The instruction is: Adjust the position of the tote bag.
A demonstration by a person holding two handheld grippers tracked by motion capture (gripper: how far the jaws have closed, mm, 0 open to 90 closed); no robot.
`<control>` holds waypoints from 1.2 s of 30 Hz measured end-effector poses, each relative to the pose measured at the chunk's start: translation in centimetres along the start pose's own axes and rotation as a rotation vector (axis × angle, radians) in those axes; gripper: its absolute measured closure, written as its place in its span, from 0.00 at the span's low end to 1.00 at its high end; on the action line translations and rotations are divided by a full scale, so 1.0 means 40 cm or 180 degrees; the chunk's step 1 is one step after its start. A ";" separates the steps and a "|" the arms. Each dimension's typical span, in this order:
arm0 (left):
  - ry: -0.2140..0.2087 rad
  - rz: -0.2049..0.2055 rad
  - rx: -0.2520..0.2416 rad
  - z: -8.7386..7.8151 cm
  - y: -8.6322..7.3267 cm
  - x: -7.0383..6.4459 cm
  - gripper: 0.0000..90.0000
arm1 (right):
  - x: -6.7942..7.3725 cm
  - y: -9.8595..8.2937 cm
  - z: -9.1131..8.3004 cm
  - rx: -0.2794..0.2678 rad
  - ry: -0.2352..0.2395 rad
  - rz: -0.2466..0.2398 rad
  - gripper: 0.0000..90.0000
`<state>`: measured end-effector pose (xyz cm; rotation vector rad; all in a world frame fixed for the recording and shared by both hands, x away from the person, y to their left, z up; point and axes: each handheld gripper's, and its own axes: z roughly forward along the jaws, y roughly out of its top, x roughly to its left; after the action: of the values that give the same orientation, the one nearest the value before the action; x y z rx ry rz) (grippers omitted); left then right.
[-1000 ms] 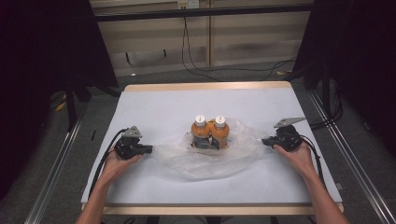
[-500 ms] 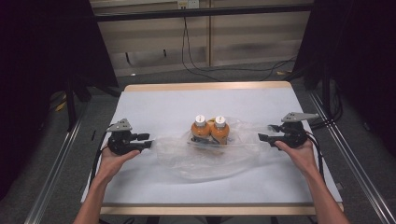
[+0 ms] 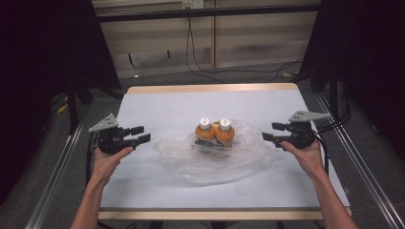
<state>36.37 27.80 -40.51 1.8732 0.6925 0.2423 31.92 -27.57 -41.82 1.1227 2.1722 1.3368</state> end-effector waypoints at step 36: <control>-0.0621 0.1069 0.1116 0.326 0.059 -0.214 0.93 | 0.103 0.028 0.179 0.0610 0.0510 -0.0431 0.99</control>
<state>36.40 12.12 -42.37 2.3123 0.2953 0.1547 34.46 -19.92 -43.94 0.9418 2.4885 1.2183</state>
